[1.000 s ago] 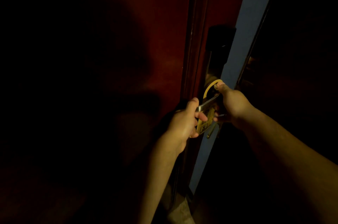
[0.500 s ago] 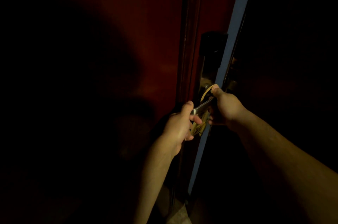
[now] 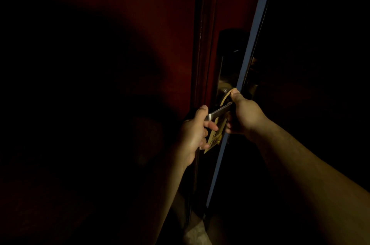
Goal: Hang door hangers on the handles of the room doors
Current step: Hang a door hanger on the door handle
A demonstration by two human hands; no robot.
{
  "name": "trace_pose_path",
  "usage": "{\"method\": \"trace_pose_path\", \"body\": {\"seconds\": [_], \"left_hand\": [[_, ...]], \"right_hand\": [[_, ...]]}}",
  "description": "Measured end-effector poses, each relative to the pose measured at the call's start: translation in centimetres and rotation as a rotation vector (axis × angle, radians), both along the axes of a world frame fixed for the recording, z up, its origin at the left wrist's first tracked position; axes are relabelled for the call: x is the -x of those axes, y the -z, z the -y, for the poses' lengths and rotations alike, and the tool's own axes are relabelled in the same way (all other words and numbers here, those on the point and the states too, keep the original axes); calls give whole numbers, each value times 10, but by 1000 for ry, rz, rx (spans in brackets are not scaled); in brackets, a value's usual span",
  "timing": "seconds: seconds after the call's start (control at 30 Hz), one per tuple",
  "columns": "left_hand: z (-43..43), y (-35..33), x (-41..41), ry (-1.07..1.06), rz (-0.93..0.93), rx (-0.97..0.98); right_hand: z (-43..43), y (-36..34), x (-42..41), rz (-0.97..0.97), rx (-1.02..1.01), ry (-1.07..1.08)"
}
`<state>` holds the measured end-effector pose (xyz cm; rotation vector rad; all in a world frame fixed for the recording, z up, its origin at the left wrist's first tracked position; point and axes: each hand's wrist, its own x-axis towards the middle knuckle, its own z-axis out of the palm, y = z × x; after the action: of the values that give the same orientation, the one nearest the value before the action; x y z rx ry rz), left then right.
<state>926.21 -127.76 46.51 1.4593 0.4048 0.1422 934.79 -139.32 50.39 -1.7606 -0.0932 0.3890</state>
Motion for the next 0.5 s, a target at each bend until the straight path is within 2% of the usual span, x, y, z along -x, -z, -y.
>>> {"method": "trace_pose_path", "body": {"seconds": [0.4,0.5], "left_hand": [[0,-4,4,14,0,26],[1,-9,6,-4,0,-18]], "right_hand": [[-3,2,8,34,-66,84],[-2,3,12,35,-78,115]]}}
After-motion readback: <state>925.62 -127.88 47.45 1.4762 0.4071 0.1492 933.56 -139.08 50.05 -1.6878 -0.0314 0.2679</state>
